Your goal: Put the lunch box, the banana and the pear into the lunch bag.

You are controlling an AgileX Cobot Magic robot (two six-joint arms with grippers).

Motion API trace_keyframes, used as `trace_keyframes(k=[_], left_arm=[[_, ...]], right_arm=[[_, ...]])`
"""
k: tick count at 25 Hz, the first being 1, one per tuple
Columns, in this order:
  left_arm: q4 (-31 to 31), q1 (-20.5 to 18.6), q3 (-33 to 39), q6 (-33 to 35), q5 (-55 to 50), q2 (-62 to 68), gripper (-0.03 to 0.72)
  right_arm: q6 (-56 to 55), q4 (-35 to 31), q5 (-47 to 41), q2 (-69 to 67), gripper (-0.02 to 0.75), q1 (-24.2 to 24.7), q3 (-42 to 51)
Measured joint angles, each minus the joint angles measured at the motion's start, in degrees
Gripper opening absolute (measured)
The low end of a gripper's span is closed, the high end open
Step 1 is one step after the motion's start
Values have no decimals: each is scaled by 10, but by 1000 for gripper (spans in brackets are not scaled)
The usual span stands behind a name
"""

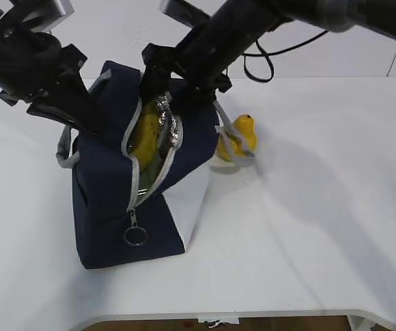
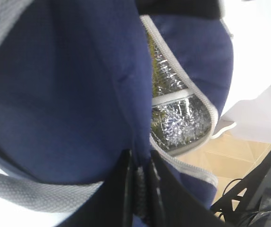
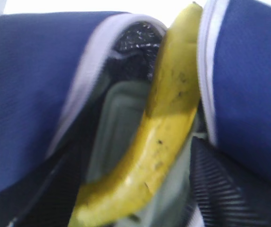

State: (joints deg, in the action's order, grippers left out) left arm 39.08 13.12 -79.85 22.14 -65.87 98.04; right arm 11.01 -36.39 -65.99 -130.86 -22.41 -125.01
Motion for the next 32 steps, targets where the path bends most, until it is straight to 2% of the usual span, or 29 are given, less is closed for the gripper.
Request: trace_keyframes(k=[5,10,15,23,32], left_arm=[[-4,0,0,0,0,0,15],[-12,0,0,0,-1,0,15],[-21,0,0,0,-2,0,15],[-25,0,0,0,-8,0,15],[-25,0,0,0,-12,0,15]], right_arm=[[-43,90,-43,1,563,0,-76],[-91,215,-54,30,562,1,-80],[-134,277,-56,55,562,22,-79],[-169,282,-57,55,562,93,-44],[-167,243,-57,35,561,94,5]])
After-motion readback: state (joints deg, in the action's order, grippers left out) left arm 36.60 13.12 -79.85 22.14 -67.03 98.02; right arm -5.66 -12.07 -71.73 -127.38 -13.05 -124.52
